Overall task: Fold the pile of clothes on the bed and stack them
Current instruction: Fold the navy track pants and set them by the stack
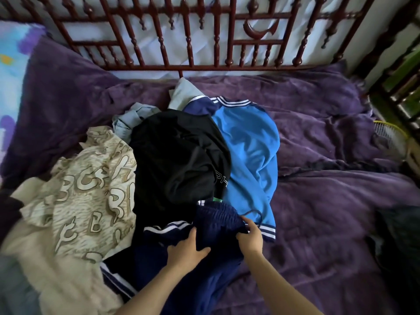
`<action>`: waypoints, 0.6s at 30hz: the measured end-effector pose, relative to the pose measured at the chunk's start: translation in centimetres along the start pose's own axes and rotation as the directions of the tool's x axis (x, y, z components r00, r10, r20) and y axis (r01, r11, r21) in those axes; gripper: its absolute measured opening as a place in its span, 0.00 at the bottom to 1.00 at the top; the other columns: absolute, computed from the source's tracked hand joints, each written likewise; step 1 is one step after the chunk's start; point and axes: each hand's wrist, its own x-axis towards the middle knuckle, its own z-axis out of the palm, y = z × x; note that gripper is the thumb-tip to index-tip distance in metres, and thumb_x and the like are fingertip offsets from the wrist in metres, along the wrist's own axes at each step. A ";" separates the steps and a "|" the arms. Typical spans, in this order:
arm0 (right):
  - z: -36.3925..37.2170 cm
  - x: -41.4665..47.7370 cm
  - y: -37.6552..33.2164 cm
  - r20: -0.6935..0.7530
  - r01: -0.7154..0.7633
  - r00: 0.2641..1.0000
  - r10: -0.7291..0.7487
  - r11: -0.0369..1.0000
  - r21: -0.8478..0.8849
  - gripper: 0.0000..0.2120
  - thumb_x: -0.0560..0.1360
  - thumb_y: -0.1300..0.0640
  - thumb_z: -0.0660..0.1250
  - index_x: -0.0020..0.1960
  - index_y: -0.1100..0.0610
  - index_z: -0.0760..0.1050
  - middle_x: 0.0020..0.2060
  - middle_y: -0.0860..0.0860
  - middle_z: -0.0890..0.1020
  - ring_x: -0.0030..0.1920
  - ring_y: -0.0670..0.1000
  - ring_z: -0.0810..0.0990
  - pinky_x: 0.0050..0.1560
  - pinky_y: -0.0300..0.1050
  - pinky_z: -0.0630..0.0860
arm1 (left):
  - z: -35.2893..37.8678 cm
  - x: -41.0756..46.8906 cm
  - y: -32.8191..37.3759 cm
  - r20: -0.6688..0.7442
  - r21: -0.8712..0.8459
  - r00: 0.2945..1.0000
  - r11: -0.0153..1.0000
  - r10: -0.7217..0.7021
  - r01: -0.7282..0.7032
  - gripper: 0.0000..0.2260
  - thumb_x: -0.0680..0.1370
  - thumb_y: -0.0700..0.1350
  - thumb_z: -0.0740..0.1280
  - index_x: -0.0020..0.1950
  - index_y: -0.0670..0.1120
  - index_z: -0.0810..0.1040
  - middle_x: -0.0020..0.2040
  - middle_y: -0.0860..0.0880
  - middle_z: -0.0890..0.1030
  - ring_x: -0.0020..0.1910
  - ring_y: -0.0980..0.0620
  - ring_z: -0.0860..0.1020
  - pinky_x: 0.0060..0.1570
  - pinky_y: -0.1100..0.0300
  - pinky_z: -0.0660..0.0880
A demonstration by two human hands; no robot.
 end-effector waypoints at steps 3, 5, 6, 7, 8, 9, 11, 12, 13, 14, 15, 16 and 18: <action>-0.6 -2.5 -1.6 0.011 0.157 0.987 -0.157 0.988 -0.002 0.26 0.69 0.74 0.59 0.59 0.51 0.76 0.53 0.51 0.79 0.50 0.52 0.78 0.51 0.43 0.74 | 0.5 -1.9 -0.9 0.042 -0.203 0.999 0.979 0.015 -0.006 0.39 0.74 0.64 0.61 0.77 0.52 0.46 0.68 0.49 0.73 0.65 0.48 0.72 0.66 0.48 0.65; -1.4 -4.7 -3.4 0.052 0.272 0.961 -0.272 0.962 0.006 0.25 0.69 0.75 0.59 0.59 0.54 0.76 0.51 0.50 0.79 0.48 0.51 0.79 0.46 0.34 0.76 | -0.5 -3.5 -1.1 -0.010 -0.311 0.999 0.949 0.049 -0.050 0.39 0.73 0.65 0.61 0.77 0.53 0.49 0.69 0.51 0.72 0.65 0.49 0.72 0.66 0.50 0.67; -1.9 -6.0 -4.4 0.071 0.342 0.937 -0.341 0.940 0.005 0.26 0.69 0.76 0.59 0.60 0.55 0.76 0.49 0.49 0.79 0.43 0.47 0.78 0.42 0.28 0.74 | -1.5 -4.4 -1.0 -0.052 -0.353 0.996 0.932 0.069 -0.083 0.38 0.73 0.65 0.62 0.77 0.52 0.51 0.68 0.51 0.72 0.65 0.50 0.72 0.65 0.52 0.68; -2.5 -7.4 -5.4 0.087 0.412 0.908 -0.410 0.911 -0.007 0.26 0.68 0.77 0.59 0.60 0.56 0.77 0.45 0.47 0.79 0.38 0.41 0.77 0.39 0.25 0.72 | -2.5 -5.3 -0.9 -0.105 -0.391 0.991 0.913 0.082 -0.117 0.38 0.71 0.65 0.64 0.76 0.52 0.54 0.67 0.50 0.73 0.64 0.50 0.73 0.65 0.54 0.68; -2.9 -8.8 -6.4 0.099 0.480 0.873 -0.477 0.877 -0.012 0.27 0.68 0.78 0.58 0.59 0.56 0.77 0.43 0.44 0.79 0.35 0.39 0.76 0.38 0.23 0.71 | -3.6 -6.2 -0.9 -0.161 -0.428 0.984 0.893 0.075 -0.138 0.41 0.68 0.67 0.65 0.76 0.51 0.56 0.67 0.48 0.73 0.64 0.49 0.73 0.64 0.54 0.69; -3.4 -10.2 -7.3 0.110 0.538 0.839 -0.533 0.843 -0.014 0.28 0.67 0.78 0.58 0.59 0.55 0.77 0.43 0.44 0.79 0.35 0.38 0.76 0.39 0.24 0.71 | -4.9 -7.3 -0.7 -0.240 -0.455 0.968 0.873 0.068 -0.174 0.45 0.64 0.69 0.65 0.75 0.50 0.58 0.66 0.45 0.73 0.64 0.48 0.73 0.64 0.53 0.69; -4.2 -13.2 -8.8 0.127 0.639 0.763 -0.634 0.769 0.005 0.31 0.66 0.79 0.59 0.57 0.50 0.76 0.46 0.48 0.80 0.42 0.41 0.79 0.44 0.25 0.73 | -7.4 -9.3 -0.7 -0.402 -0.502 0.915 0.828 0.035 -0.252 0.47 0.63 0.67 0.68 0.75 0.46 0.58 0.68 0.41 0.69 0.67 0.45 0.69 0.66 0.52 0.67; -4.5 -14.7 -9.4 0.133 0.680 0.725 -0.676 0.733 0.021 0.32 0.65 0.79 0.59 0.56 0.48 0.75 0.46 0.48 0.80 0.44 0.40 0.79 0.45 0.25 0.73 | -8.6 -10.3 -0.7 -0.464 -0.523 0.885 0.800 0.020 -0.293 0.47 0.64 0.66 0.70 0.76 0.45 0.57 0.69 0.41 0.68 0.69 0.44 0.67 0.67 0.51 0.66; -4.9 -16.3 -10.0 0.139 0.720 0.684 -0.716 0.694 0.032 0.32 0.65 0.80 0.59 0.56 0.47 0.74 0.45 0.46 0.80 0.44 0.37 0.78 0.45 0.24 0.72 | -9.7 -11.7 -0.7 -0.524 -0.541 0.851 0.760 0.029 -0.359 0.49 0.62 0.67 0.70 0.75 0.45 0.57 0.70 0.42 0.68 0.69 0.45 0.67 0.68 0.51 0.65; -5.3 -17.8 -10.5 0.145 0.761 0.637 -0.757 0.648 0.042 0.33 0.65 0.81 0.59 0.56 0.47 0.74 0.44 0.44 0.79 0.43 0.34 0.78 0.46 0.24 0.71 | -10.8 -13.0 -0.8 -0.575 -0.558 0.816 0.705 0.051 -0.438 0.51 0.59 0.68 0.71 0.75 0.47 0.58 0.69 0.46 0.69 0.68 0.48 0.68 0.68 0.52 0.66; -5.7 -19.3 -10.9 0.146 0.803 0.582 -0.800 0.594 0.053 0.34 0.65 0.81 0.59 0.55 0.46 0.74 0.43 0.42 0.78 0.43 0.32 0.77 0.47 0.24 0.71 | -11.8 -14.4 -0.9 -0.632 -0.552 0.768 0.636 0.103 -0.539 0.50 0.56 0.68 0.71 0.73 0.50 0.60 0.66 0.51 0.71 0.66 0.52 0.70 0.66 0.56 0.66; -6.0 -20.6 -11.2 0.140 0.840 0.526 -0.839 0.538 0.066 0.34 0.64 0.82 0.60 0.54 0.45 0.74 0.44 0.41 0.78 0.44 0.31 0.76 0.49 0.24 0.71 | -12.8 -15.9 -1.0 -0.659 -0.546 0.735 0.571 0.159 -0.613 0.47 0.55 0.66 0.72 0.71 0.53 0.61 0.63 0.57 0.72 0.63 0.58 0.71 0.64 0.61 0.66; -6.8 -23.0 -11.8 0.129 0.892 0.430 -0.894 0.442 0.093 0.35 0.64 0.82 0.61 0.55 0.44 0.73 0.46 0.40 0.78 0.46 0.29 0.76 0.50 0.24 0.71 | -14.6 -19.0 -1.2 -0.658 -0.559 0.712 0.473 0.246 -0.681 0.44 0.60 0.57 0.77 0.71 0.56 0.60 0.61 0.62 0.70 0.60 0.63 0.70 0.63 0.62 0.67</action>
